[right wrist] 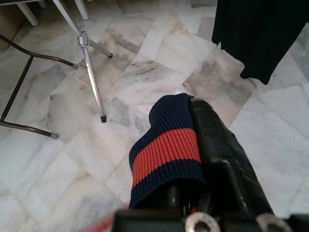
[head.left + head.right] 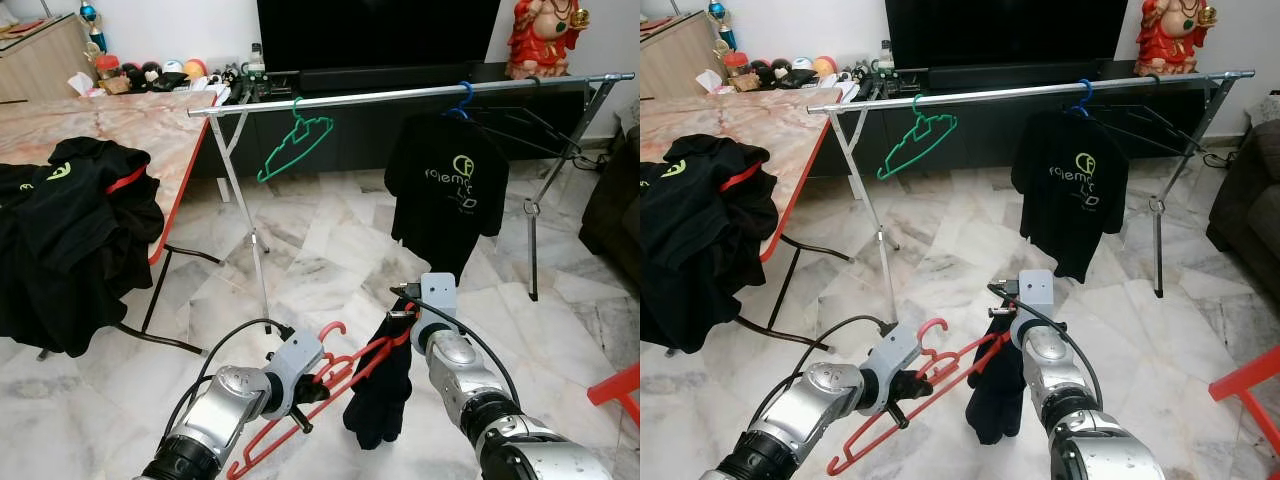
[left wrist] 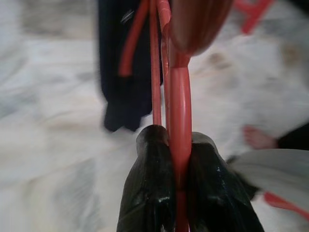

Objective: Hang hanger

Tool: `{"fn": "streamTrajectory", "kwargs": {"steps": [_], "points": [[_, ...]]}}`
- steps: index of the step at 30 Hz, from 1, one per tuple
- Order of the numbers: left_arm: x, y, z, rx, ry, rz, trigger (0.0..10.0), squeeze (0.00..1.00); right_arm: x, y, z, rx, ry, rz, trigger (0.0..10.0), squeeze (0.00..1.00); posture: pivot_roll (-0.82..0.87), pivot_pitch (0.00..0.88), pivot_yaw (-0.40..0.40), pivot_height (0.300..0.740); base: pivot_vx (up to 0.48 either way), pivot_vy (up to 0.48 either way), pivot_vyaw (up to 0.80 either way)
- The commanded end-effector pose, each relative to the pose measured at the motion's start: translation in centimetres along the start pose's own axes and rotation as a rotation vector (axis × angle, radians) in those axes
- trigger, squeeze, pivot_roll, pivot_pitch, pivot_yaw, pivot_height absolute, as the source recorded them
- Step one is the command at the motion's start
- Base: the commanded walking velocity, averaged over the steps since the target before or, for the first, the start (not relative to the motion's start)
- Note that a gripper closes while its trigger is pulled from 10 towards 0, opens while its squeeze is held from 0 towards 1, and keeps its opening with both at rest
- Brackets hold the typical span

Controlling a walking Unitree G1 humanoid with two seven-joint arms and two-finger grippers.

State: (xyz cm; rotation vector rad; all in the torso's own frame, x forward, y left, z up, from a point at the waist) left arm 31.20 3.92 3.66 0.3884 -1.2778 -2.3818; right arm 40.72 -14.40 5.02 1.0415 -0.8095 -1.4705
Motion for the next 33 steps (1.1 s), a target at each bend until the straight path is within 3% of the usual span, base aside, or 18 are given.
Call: {"fn": "streamTrajectory", "kwargs": {"steps": [1,5,7,12,14,18,24,28,33], "points": [[1.4,0.3,0.2,0.007,-0.091,-0.034,10.0,0.00,-0.2,-0.2,0.0,-0.013,0.005,0.001,10.0,0.00,0.05,0.046,0.045,0.740,0.000,0.000,0.00],[2.5,-1.4,0.8,-0.103,-0.167,-0.163,10.0,0.00,0.1,0.8,-0.1,0.007,-0.008,0.004,10.0,0.00,0.05,0.044,0.044,0.740,0.000,0.000,0.00],[2.5,-1.6,0.8,-0.118,-0.168,-0.175,10.0,0.00,0.1,1.2,-0.2,0.016,-0.010,0.002,10.0,0.00,0.05,0.044,0.044,0.740,0.000,0.000,0.00],[1.5,-0.5,0.1,-0.074,-0.077,-0.142,10.0,0.00,0.0,1.8,-0.3,0.032,-0.009,-0.004,10.0,0.00,0.05,0.043,0.043,0.740,0.000,0.000,0.00],[0.0,0.7,-0.5,-0.029,0.043,-0.094,10.0,0.00,-0.3,1.9,-0.3,0.035,-0.002,-0.007,10.0,0.00,0.05,0.042,0.042,0.740,0.000,0.000,0.00],[-0.9,1.8,-0.6,0.019,0.113,-0.027,10.0,0.00,-0.3,0.9,-0.2,0.012,0.000,-0.014,10.0,0.00,0.05,0.043,0.040,0.740,0.000,0.000,0.00],[-2.7,1.7,0.1,0.010,0.239,-0.003,10.0,0.00,0.2,0.4,-0.1,0.001,-0.011,-0.018,10.0,0.00,0.05,0.045,0.042,0.740,0.000,0.000,0.00],[-3.1,1.0,0.5,-0.030,0.258,-0.036,10.0,0.00,0.4,0.4,0.0,0.004,-0.015,-0.020,10.0,0.00,0.05,0.047,0.042,0.740,0.000,0.000,0.00],[-3.4,0.8,0.5,-0.026,0.275,-0.016,10.0,0.00,0.5,0.0,0.0,-0.004,0.001,-0.014,10.0,0.00,0.05,0.048,0.042,0.740,0.000,0.000,0.00]]}}
Point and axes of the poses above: a point about 5 cm out from each wrist's last joint towards the gripper, its own z axis pointing back from the gripper into the wrist, its own y axis along the axis of the wrist's last joint, x = y × z, the point moved 5 cm from there along -z, pointing out of the wrist towards the gripper, and after that the axes turned 10 degrees about -z, right-handed, at the moved point
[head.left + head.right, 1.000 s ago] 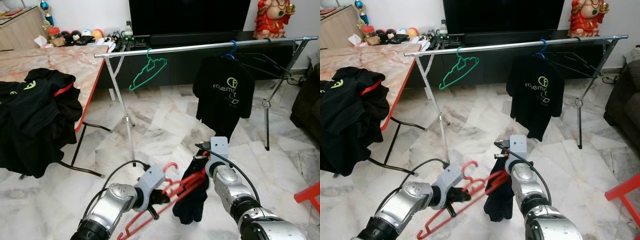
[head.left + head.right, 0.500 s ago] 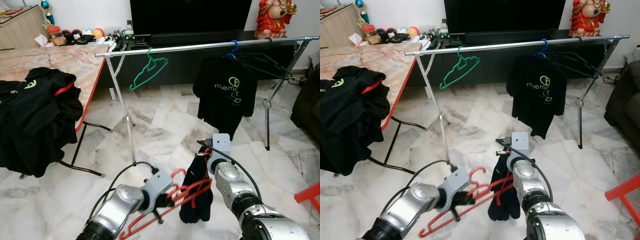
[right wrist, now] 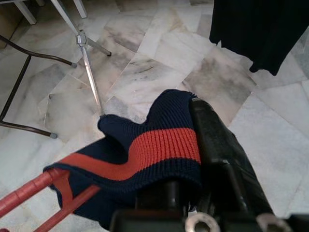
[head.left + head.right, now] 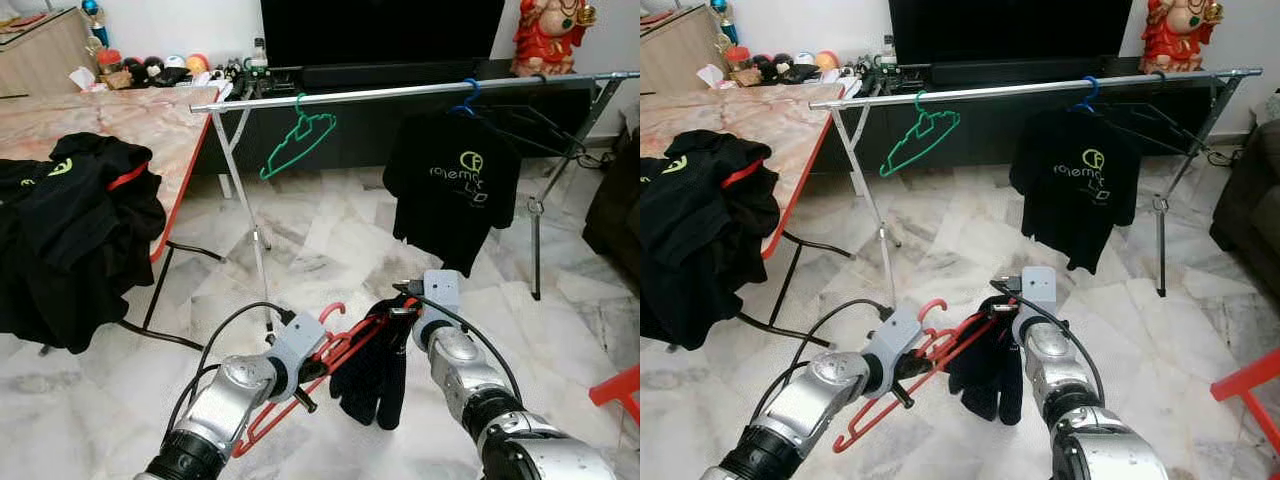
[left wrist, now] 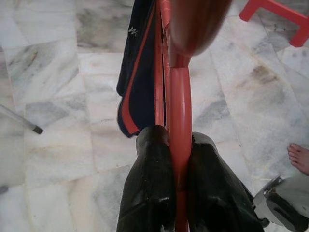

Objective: Hang hanger

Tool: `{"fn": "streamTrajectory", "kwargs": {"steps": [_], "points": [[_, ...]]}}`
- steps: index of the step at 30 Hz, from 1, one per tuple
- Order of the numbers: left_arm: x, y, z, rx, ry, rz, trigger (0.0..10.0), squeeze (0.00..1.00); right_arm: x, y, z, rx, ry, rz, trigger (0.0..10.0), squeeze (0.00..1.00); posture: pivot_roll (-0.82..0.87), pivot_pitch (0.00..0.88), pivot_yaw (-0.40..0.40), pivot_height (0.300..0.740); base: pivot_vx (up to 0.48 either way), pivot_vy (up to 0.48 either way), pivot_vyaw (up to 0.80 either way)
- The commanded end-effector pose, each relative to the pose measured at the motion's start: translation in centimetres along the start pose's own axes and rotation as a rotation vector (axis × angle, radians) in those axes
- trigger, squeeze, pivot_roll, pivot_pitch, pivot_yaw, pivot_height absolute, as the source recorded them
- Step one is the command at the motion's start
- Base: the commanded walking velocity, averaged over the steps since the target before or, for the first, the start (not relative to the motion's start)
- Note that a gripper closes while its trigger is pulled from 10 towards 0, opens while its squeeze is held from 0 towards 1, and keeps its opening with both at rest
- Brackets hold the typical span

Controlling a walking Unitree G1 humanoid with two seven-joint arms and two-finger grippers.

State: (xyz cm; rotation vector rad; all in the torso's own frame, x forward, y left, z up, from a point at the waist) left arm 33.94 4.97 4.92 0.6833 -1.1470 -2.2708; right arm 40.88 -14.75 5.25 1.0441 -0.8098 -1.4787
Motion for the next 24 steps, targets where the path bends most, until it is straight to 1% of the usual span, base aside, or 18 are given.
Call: {"fn": "streamTrajectory", "kwargs": {"steps": [1,2,5,8,10,12,14,15,17,18,19,21,24], "points": [[-0.4,-0.3,0.1,-0.010,0.014,0.012,10.0,0.00,0.0,-0.3,0.1,-0.007,0.016,-0.001,10.0,0.00,0.05,0.048,0.042,0.740,0.000,0.000,0.00],[-0.2,-0.1,-0.1,0.002,0.005,0.015,10.0,0.00,-0.3,-0.3,0.1,-0.003,0.037,0.007,10.0,0.00,0.05,0.048,0.042,0.740,0.000,0.000,0.00],[0.7,0.6,-0.2,0.036,-0.035,0.030,10.0,0.00,-1.3,0.1,0.1,0.006,0.097,-0.023,10.0,0.00,0.05,0.050,0.042,0.740,0.000,0.000,0.00],[1.4,0.7,-0.3,0.042,-0.073,0.031,10.0,0.00,-1.7,0.4,0.0,0.019,0.117,-0.007,10.0,0.00,0.05,0.050,0.044,0.740,0.000,0.000,0.00],[2.6,1.2,-0.3,0.068,-0.131,0.041,10.0,0.00,-2.0,0.7,0.0,0.026,0.134,0.005,10.0,0.00,0.05,0.050,0.044,0.740,0.000,0.000,0.00],[2.7,1.3,-0.3,0.072,-0.135,0.035,10.0,0.00,-2.0,0.8,0.0,0.026,0.135,-0.001,10.0,0.00,0.05,0.051,0.043,0.740,0.000,0.000,0.00],[2.2,1.5,-0.5,0.073,-0.098,0.032,10.0,0.00,-2.1,1.2,-0.1,0.034,0.131,-0.023,10.0,0.00,0.05,0.050,0.042,0.740,0.000,0.000,0.00],[1.4,1.5,-0.6,0.065,-0.046,0.046,10.0,0.00,-2.1,1.4,-0.1,0.040,0.121,-0.065,10.0,0.00,0.04,0.053,0.045,0.740,0.000,0.000,0.00],[0.4,1.5,-0.8,0.052,0.020,0.062,10.0,0.00,-1.9,1.8,-0.1,0.052,0.112,-0.122,10.0,0.00,0.04,0.053,0.043,0.740,0.000,0.000,0.00],[0.0,1.6,-0.9,0.047,0.049,0.049,10.0,0.00,-1.7,2.1,-0.1,0.071,0.099,-0.173,10.0,0.00,0.04,0.054,0.045,0.740,0.000,0.000,0.00],[-0.2,1.6,-0.9,0.047,0.056,0.042,10.0,0.00,-1.6,2.2,-0.1,0.077,0.095,-0.190,10.0,0.00,0.04,0.054,0.045,0.740,0.000,0.000,0.00],[-0.7,1.4,-0.9,0.029,0.090,0.040,10.0,0.00,-1.1,2.3,0.0,0.092,0.068,-0.201,10.0,0.00,0.04,0.055,0.047,0.740,0.000,0.000,0.00],[-1.0,1.1,-0.9,0.015,0.109,0.036,10.0,0.00,-0.4,1.9,0.1,0.096,0.042,-0.195,10.0,0.00,0.04,0.056,0.048,0.740,0.000,0.000,0.00]]}}
Point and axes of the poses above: a point about 5 cm out from each wrist's last joint towards the gripper, its own z axis pointing back from the gripper into the wrist, its own y axis along the axis of the wrist's last joint, x = y × z, the point moved 5 cm from there along -z, pointing out of the wrist towards the gripper, and after that the axes turned 10 degrees about -z, right-handed, at the moved point
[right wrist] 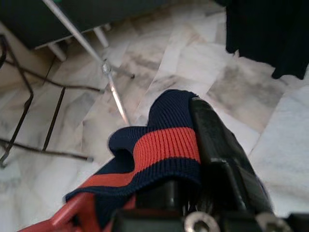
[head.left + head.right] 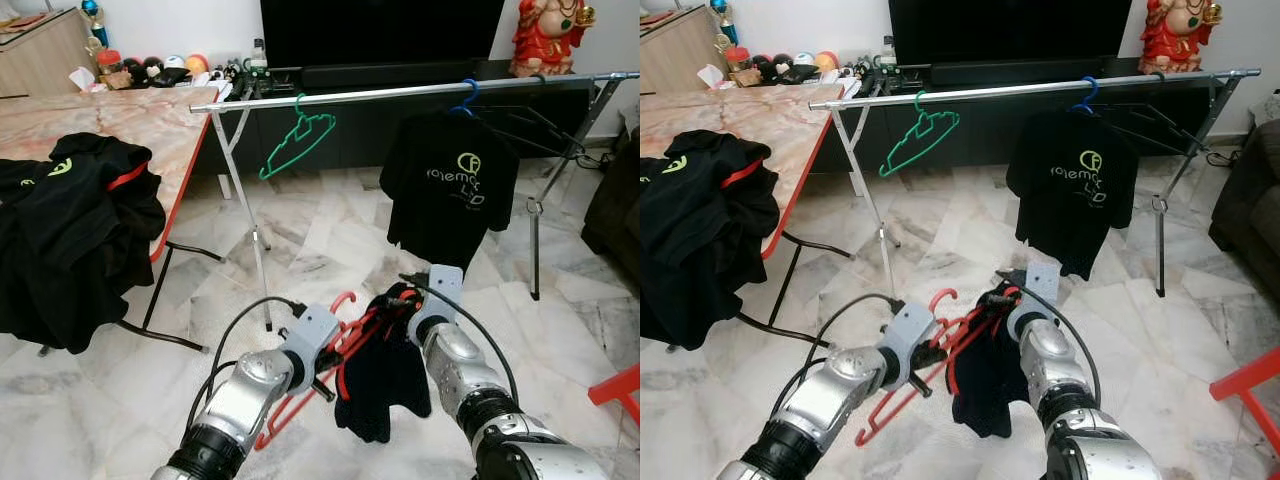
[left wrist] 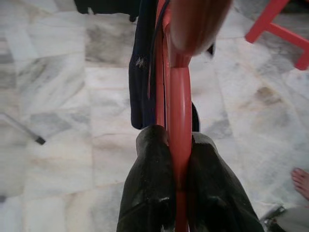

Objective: Hang hanger

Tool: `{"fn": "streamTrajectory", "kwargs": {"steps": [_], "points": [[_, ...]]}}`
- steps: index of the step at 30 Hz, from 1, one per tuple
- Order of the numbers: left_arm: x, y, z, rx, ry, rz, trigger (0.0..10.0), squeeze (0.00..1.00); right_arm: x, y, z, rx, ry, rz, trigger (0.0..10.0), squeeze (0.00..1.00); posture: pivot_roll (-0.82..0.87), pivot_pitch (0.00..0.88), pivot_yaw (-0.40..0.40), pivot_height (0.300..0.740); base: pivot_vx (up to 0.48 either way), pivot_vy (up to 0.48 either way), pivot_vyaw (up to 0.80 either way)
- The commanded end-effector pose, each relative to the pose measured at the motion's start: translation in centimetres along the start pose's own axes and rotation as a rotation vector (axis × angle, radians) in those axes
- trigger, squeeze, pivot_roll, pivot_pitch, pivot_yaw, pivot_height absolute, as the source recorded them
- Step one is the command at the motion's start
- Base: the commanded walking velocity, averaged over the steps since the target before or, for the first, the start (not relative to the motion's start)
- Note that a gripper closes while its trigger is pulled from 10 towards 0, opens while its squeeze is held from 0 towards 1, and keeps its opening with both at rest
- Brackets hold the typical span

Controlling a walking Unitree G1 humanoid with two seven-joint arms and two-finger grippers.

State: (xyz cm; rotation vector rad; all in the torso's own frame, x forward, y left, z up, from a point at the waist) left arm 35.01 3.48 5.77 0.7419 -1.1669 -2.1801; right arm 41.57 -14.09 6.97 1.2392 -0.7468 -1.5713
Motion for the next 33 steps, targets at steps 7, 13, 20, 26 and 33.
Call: {"fn": "streamTrajectory", "kwargs": {"steps": [7,13,20,26,33], "points": [[0.0,-0.4,0.2,-0.004,-0.011,0.000,10.0,0.00,-2.7,-1.8,0.5,-0.078,0.225,0.095,10.0,0.00,0.03,0.054,0.049,0.740,0.000,0.000,0.00],[-0.3,0.1,0.0,0.020,0.018,0.018,10.0,0.00,-4.7,-0.9,0.6,-0.086,0.335,0.134,10.0,0.00,0.03,0.055,0.045,0.740,0.000,0.000,0.00],[-0.6,0.4,-0.1,0.028,0.038,0.023,10.0,0.00,-6.6,1.1,0.7,-0.019,0.380,0.016,10.0,0.00,0.03,0.058,0.047,0.740,0.000,0.000,0.00],[0.1,0.3,-0.3,0.021,0.005,0.015,10.0,0.00,-4.8,0.8,0.5,-0.021,0.281,-0.111,10.0,0.00,0.03,0.061,0.049,0.740,0.000,0.000,0.00],[0.2,0.0,-0.2,0.014,0.002,0.012,10.0,0.00,0.7,-0.9,0.7,-0.063,0.038,-0.091,10.0,0.00,0.04,0.063,0.048,0.740,0.000,0.000,0.00]]}}
Point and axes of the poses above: a point about 5 cm out from each wrist's last joint towards the gripper, its own z axis pointing back from the gripper into the wrist, its own y axis along the axis of the wrist's last joint, x = y × z, the point moved 5 cm from there along -z, pointing out of the wrist towards the gripper, and after that the axes turned 10 degrees about -z, right-handed, at the moved point
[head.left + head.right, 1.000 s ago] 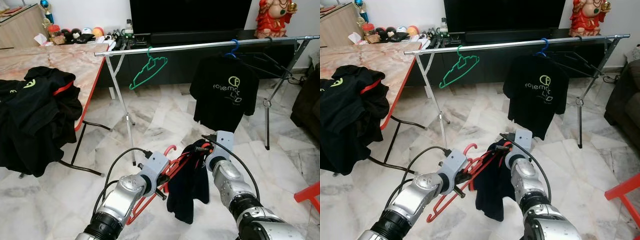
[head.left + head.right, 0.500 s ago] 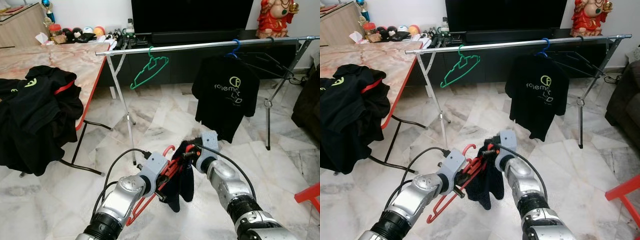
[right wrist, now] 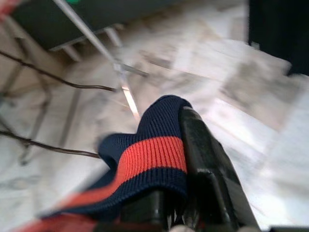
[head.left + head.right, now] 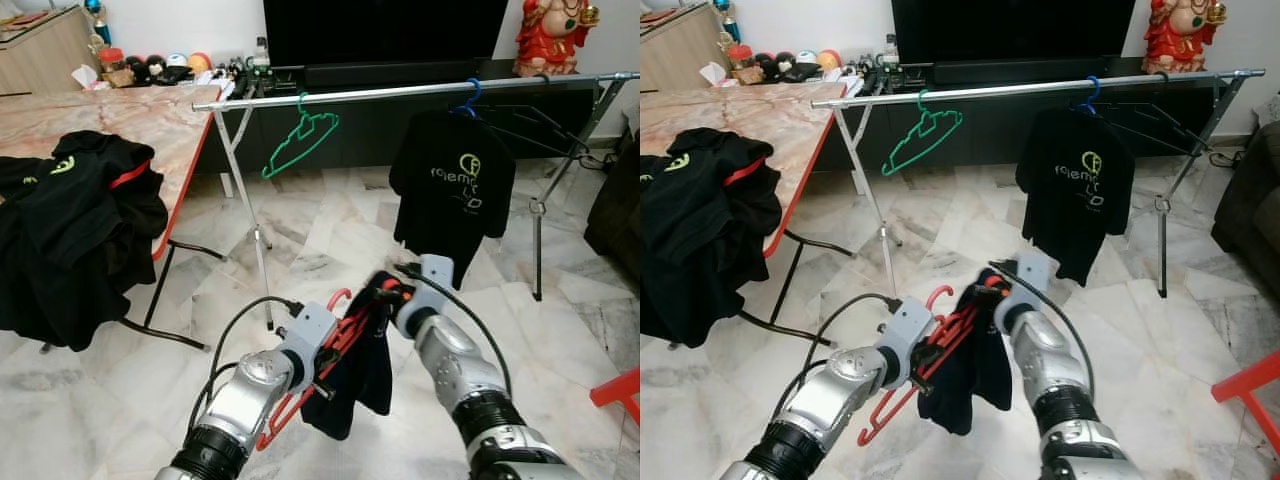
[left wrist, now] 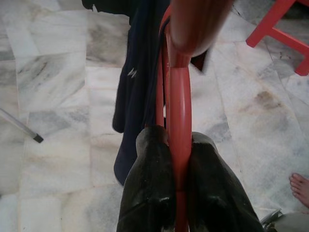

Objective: Hang hanger

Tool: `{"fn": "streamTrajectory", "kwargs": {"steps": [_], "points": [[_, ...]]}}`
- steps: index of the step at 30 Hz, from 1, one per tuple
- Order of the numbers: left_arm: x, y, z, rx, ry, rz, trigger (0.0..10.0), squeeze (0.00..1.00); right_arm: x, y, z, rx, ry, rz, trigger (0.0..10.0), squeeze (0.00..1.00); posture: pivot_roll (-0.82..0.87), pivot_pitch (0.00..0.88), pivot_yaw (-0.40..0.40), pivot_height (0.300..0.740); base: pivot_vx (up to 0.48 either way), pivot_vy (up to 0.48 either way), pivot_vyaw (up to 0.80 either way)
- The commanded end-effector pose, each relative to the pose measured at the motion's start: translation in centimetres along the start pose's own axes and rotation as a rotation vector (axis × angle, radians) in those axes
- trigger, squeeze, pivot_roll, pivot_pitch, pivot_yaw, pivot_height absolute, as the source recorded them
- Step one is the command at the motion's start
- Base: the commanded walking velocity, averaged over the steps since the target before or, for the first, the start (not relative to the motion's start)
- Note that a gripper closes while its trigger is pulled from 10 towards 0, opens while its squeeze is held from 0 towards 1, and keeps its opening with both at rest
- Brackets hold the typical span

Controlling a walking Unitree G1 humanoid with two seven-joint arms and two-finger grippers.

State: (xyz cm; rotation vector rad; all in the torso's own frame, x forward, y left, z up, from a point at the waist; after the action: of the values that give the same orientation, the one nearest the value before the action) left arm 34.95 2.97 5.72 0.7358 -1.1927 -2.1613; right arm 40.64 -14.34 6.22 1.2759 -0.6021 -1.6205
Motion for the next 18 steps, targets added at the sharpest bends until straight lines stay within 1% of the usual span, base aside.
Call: {"fn": "streamTrajectory", "kwargs": {"steps": [1,5,7,8,9,10,11,12,14,15,16,18], "points": [[-0.3,-0.2,0.1,-0.006,0.006,-0.004,10.0,0.00,0.3,0.0,0.0,0.007,-0.015,0.006,10.0,0.00,0.04,0.063,0.048,0.740,0.000,0.000,0.00],[-0.4,-0.2,0.2,-0.008,0.009,-0.003,10.0,0.00,-0.8,-0.1,0.0,0.003,0.035,-0.003,10.0,0.00,0.03,0.064,0.050,0.740,0.000,0.000,0.00],[-0.4,-0.2,0.1,-0.008,0.009,-0.004,10.0,0.00,-2.0,-0.3,0.0,-0.005,0.091,-0.014,10.0,0.00,0.03,0.064,0.052,0.740,0.000,0.000,0.00],[-0.4,-0.1,0.1,-0.007,0.009,-0.004,10.0,0.00,-3.5,-0.3,0.1,-0.014,0.153,0.010,10.0,0.00,0.03,0.064,0.052,0.740,0.000,0.000,0.00],[-0.4,-0.1,0.1,-0.004,0.010,-0.003,10.0,0.00,-4.6,-0.1,0.2,-0.004,0.182,0.009,10.0,0.00,0.03,0.064,0.052,0.740,0.000,0.000,0.00],[-0.4,0.0,0.0,-0.002,0.011,-0.001,10.0,0.00,-5.8,0.2,0.3,0.007,0.219,-0.016,10.0,0.00,0.03,0.065,0.052,0.740,0.000,0.000,0.00],[-0.4,0.0,0.0,0.000,0.013,0.003,10.0,0.00,-7.9,0.7,0.8,0.019,0.289,-0.059,10.0,0.00,0.03,0.065,0.052,0.740,0.000,0.000,0.00],[-0.3,0.1,0.0,0.002,0.012,0.003,10.0,0.00,-8.8,0.9,1.2,0.024,0.321,-0.066,10.0,0.00,0.03,0.066,0.051,0.740,0.000,0.000,0.00],[-0.3,0.1,0.0,0.004,0.011,0.003,10.0,0.00,-10.3,1.1,1.7,0.033,0.359,-0.080,10.0,0.00,0.03,0.068,0.051,0.740,0.000,0.000,0.00],[-0.3,0.1,0.0,0.004,0.011,0.003,10.0,0.00,-10.3,1.1,1.7,0.033,0.359,-0.080,10.0,0.00,0.03,0.068,0.051,0.740,0.000,0.000,0.00],[-0.2,0.1,-0.1,0.004,0.009,0.003,10.0,0.00,-11.1,1.1,2.1,0.038,0.370,-0.096,10.0,0.00,0.03,0.068,0.051,0.740,0.000,0.000,0.00],[-0.1,0.1,-0.1,0.005,0.006,0.004,10.0,0.00,-11.4,1.1,2.3,0.044,0.376,-0.089,10.0,0.00,0.03,0.068,0.051,0.740,0.000,0.000,0.00]]}}
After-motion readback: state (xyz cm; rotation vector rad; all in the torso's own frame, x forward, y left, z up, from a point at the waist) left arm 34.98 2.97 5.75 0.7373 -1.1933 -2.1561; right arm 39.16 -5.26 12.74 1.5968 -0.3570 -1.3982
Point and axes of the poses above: a point about 5 cm out from each wrist's last joint towards the gripper, its own z axis pointing back from the gripper into the wrist, its own y axis along the axis of the wrist's last joint, x = y × z, the point moved 5 cm from there along -z, pointing out of the wrist towards the gripper, and after that the axes turned 10 degrees about -z, right-handed, at the moved point
